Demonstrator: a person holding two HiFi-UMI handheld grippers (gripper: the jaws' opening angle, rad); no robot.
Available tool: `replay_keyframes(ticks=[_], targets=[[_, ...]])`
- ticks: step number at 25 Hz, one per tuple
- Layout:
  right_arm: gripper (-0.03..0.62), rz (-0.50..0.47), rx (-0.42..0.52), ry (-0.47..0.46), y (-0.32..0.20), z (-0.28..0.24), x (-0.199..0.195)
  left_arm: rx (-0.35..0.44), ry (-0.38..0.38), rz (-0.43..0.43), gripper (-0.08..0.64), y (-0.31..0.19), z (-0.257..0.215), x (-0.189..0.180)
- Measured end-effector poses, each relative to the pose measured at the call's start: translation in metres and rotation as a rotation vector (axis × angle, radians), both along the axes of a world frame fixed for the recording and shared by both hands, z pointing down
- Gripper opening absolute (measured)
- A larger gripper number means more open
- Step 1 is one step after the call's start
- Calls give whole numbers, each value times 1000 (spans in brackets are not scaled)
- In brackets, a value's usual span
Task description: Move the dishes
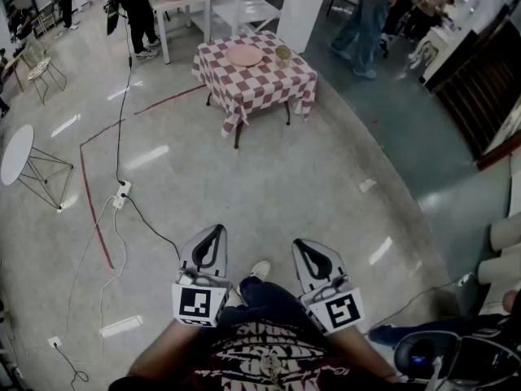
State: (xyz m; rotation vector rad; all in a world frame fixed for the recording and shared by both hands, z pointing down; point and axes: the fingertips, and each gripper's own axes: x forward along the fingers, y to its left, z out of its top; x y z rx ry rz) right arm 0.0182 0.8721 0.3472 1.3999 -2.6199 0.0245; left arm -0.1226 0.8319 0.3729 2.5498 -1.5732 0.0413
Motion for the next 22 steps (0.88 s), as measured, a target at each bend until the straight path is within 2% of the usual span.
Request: replay_keyframes(ticks=[9, 17, 22], targets=[[34, 5, -35, -35, -39, 24, 3, -22, -21, 28, 29, -41, 13, 10], [35, 41, -66, -106, -85, 24, 34, 9, -32, 112, 29, -86, -3, 58], [35, 16, -26, -121, -121, 11, 48, 37, -38, 82, 29, -121, -19, 70]])
